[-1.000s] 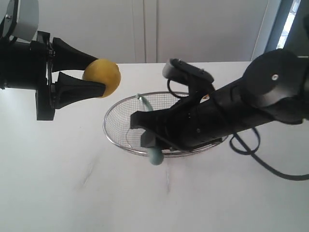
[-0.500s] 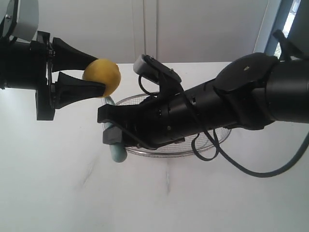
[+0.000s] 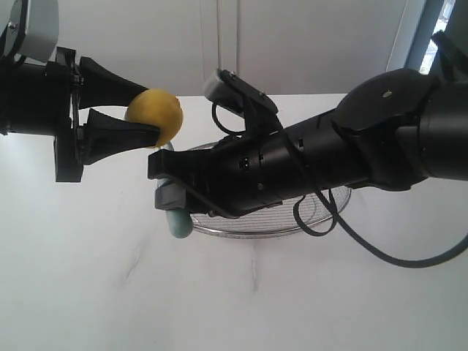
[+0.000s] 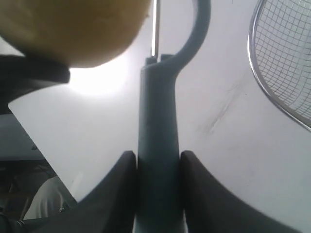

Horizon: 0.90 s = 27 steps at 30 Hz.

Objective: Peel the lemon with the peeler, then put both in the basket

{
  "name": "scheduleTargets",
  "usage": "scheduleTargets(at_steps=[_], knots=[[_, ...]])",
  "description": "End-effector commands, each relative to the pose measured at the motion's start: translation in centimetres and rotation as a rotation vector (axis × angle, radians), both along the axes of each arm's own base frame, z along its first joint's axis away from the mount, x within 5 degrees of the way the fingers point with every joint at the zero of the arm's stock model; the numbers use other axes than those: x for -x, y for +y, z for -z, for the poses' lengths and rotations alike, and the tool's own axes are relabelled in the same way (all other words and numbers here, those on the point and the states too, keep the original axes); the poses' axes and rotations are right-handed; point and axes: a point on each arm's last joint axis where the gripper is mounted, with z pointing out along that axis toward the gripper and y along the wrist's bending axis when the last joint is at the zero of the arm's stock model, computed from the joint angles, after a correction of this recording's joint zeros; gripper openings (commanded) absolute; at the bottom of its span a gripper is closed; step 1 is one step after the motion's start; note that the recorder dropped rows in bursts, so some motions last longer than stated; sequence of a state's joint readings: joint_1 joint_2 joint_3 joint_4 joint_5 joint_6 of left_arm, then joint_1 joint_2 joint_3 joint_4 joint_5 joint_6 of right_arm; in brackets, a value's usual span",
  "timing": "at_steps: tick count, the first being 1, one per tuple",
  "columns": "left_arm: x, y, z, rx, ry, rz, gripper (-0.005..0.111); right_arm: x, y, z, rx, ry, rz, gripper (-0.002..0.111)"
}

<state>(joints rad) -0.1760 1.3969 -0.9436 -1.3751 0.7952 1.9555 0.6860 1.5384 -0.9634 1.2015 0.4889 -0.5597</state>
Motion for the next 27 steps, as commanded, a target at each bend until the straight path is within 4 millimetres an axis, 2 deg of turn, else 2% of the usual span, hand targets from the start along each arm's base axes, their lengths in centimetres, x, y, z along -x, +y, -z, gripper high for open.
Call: scheduleTargets(at_steps=[1, 8, 16, 27], knots=[[0.4, -0.2, -0.4, 0.029, -0.011, 0.022, 0.0, -0.1, -0.4, -0.5, 0.006, -0.027, -0.013, 0.0], [0.4, -0.2, -0.4, 0.029, -0.011, 0.022, 0.0, -0.5, -1.0, -0.5, 0.003, 0.002, -0.003, 0.0], [0.4, -0.2, -0.4, 0.029, -0.011, 0.022, 0.0, 0.0, -1.5, -1.9, -0.008, -0.056, -0.003, 0.0], [0.5, -0.2, -0.4, 0.031, -0.01, 0.026, 0.0, 0.4, -2.4, -2.8, 0.03, -0.083, 0.032, 0.0]])
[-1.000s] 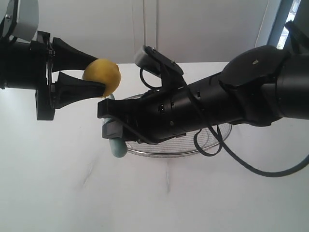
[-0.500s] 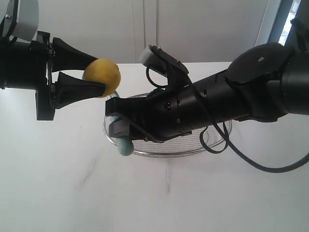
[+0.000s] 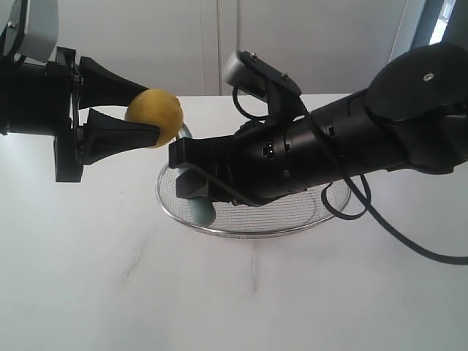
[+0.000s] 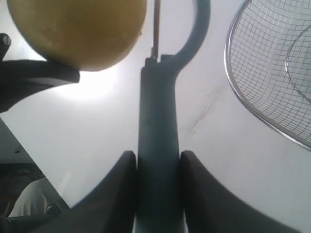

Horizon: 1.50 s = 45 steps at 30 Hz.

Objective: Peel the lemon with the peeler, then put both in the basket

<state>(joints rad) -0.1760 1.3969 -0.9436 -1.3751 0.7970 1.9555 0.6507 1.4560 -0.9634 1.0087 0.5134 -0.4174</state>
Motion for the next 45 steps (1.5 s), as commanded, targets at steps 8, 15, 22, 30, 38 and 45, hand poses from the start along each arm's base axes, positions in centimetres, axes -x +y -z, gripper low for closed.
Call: scheduleTargets(at_steps=[8, 15, 22, 30, 38, 45], knots=[[0.5, -0.2, -0.4, 0.031, -0.009, 0.023, 0.0, -0.1, -1.1, -1.5, -0.017, -0.052, 0.047, 0.0], [0.5, -0.2, -0.4, 0.031, -0.009, 0.023, 0.0, -0.1, -1.2, -1.7, -0.019, -0.059, 0.048, 0.0], [0.5, -0.2, -0.4, 0.031, -0.009, 0.023, 0.0, -0.1, -1.9, -2.4, -0.03, -0.08, 0.069, 0.0], [0.5, -0.2, -0.4, 0.031, -0.009, 0.023, 0.0, 0.3, -2.4, -3.4, -0.048, -0.104, 0.073, 0.0], [0.4, -0.2, -0.4, 0.03, -0.009, 0.021, 0.0, 2.9, -4.2, -7.4, -0.119, -0.232, 0.063, 0.0], [0.5, -0.2, -0.4, 0.029, -0.008, 0.024, 0.0, 6.3, -7.4, -11.1, -0.074, -0.481, 0.048, 0.0]])
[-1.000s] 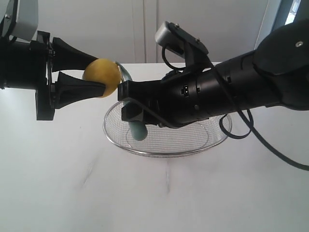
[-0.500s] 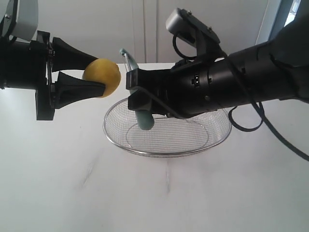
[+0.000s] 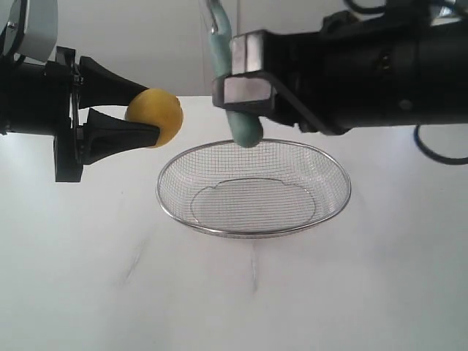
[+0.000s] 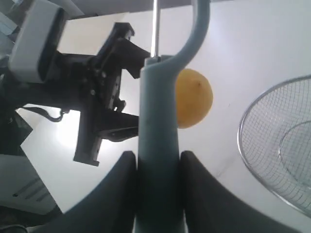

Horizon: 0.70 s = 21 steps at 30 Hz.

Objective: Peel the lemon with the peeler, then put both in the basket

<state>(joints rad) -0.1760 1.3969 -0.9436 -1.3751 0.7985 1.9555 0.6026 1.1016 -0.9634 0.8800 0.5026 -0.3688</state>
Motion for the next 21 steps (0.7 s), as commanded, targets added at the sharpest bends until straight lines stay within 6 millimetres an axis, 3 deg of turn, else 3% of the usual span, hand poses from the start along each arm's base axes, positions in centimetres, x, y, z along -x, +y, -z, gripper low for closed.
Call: scheduleTargets(at_steps=[1, 6, 12, 15, 21], knots=[[0.5, -0.2, -0.4, 0.026, -0.008, 0.027, 0.0, 2.0, -2.4, -2.1, 0.091, -0.196, 0.024, 0.0], [0.5, -0.2, -0.4, 0.028, -0.004, 0.028, 0.0, 2.5, -4.5, -2.5, 0.275, -0.332, 0.101, 0.0], [0.6, -0.2, -0.3, 0.023, 0.014, 0.029, 0.0, 0.9, -5.9, -1.2, 0.501, -0.327, 0.24, 0.0], [0.6, -0.2, -0.3, 0.023, 0.014, 0.029, 0.0, -0.5, -5.7, -0.1, 0.608, -0.305, 0.27, 0.0], [0.6, -0.2, -0.3, 0.023, 0.014, 0.029, 0.0, -4.0, -3.6, 3.7, 0.792, -0.234, 0.178, 0.0]])
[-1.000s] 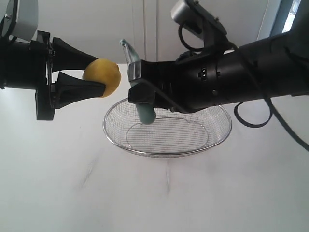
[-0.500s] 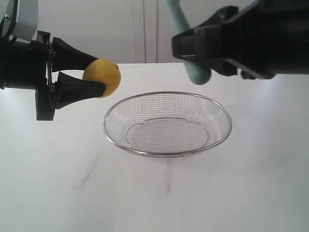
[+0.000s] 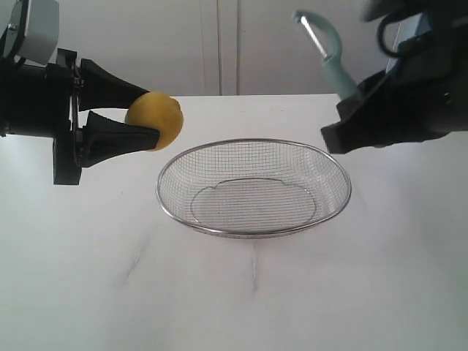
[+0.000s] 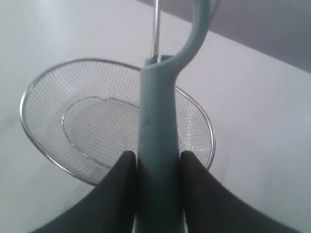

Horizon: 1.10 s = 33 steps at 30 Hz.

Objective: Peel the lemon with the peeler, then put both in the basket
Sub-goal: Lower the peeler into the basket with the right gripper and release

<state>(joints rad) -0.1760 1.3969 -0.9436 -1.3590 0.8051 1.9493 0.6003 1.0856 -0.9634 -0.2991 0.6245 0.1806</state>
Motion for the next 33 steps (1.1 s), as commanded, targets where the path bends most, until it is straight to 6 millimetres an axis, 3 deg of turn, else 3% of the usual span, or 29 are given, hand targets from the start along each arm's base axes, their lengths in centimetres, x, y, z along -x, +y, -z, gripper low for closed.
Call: scheduleTargets(at_steps=[1, 13, 23, 33], knots=[[0.5, -0.2, -0.4, 0.033, 0.01, 0.018, 0.0, -2.9, 1.6, 2.5, 0.135, 0.059, -0.024, 0.0], [0.4, -0.2, -0.4, 0.032, 0.009, 0.014, 0.0, -12.3, 4.2, 6.8, 0.239, 0.171, 0.026, 0.0], [0.3, -0.2, -0.3, 0.027, 0.007, 0.002, 0.0, -14.9, 6.0, 12.8, 0.253, 0.238, -0.008, 0.0], [0.3, -0.2, -0.3, 0.027, 0.007, 0.002, 0.0, -15.3, 6.4, 16.4, 0.263, 0.356, 0.013, 0.0]])
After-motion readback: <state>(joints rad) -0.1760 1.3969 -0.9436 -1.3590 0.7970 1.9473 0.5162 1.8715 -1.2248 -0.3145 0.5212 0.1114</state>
